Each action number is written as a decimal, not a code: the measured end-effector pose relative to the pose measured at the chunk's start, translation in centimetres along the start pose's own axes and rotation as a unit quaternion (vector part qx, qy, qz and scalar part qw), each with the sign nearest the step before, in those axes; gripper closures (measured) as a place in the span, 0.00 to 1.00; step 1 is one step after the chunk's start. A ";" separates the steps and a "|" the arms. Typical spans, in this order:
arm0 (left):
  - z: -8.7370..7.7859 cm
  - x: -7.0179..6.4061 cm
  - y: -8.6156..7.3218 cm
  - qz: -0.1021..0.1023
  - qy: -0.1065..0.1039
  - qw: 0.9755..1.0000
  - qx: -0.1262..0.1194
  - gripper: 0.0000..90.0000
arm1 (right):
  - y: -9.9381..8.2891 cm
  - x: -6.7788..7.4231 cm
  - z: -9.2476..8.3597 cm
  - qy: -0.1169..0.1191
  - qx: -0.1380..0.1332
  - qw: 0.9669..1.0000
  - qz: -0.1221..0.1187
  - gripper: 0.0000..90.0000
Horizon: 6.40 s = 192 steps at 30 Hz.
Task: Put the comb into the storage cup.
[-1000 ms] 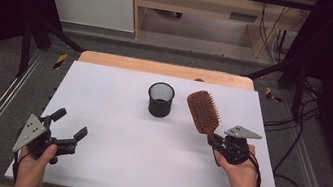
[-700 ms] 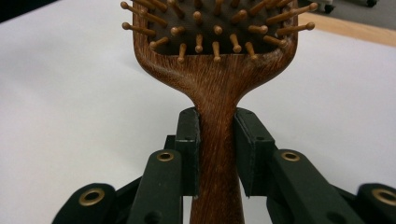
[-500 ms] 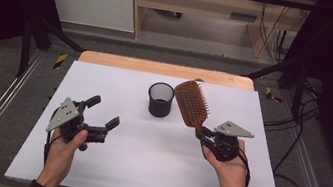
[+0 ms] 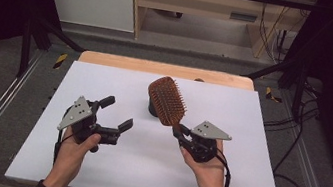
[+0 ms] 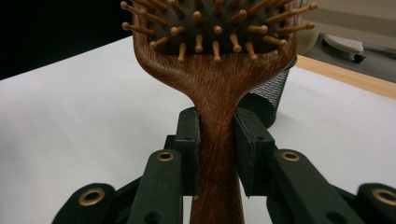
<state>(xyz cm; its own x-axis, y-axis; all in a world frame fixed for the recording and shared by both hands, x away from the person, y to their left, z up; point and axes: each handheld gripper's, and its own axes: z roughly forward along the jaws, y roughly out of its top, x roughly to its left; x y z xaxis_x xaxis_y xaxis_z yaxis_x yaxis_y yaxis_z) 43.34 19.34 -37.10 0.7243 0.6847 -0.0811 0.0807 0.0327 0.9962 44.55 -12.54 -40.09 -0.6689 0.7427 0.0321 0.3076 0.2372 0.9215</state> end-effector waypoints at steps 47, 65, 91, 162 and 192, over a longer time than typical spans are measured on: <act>0.5 -0.5 -1.4 -0.093 -0.019 0.995 0.003 0.06 | -1.0 6.3 2.6 0.069 -0.017 0.995 -0.063 0.81; -0.2 1.0 -1.4 -0.177 -0.017 0.984 0.011 0.20 | -1.5 7.8 3.8 0.067 0.004 0.992 -0.103 0.81; -0.7 1.4 -1.5 -0.213 -0.009 0.977 0.012 0.45 | -1.8 8.0 4.2 0.066 0.010 0.992 -0.105 0.81; -1.0 1.8 -2.4 -0.292 -0.018 0.956 -0.005 0.56 | -2.2 8.2 5.1 0.097 0.028 0.991 -0.084 0.80; -1.5 2.6 -2.7 -0.297 -0.001 0.955 -0.015 0.56 | -2.1 8.0 5.1 0.101 0.015 0.993 -0.063 0.52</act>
<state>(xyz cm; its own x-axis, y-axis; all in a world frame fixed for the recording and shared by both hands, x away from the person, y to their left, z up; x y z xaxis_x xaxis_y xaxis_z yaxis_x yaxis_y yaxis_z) 43.93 22.12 -39.92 0.5582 0.5379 -0.6317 0.4577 0.4354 0.7752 42.00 -3.96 -43.75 -0.8239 0.5668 -0.0025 0.2314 0.3404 0.9114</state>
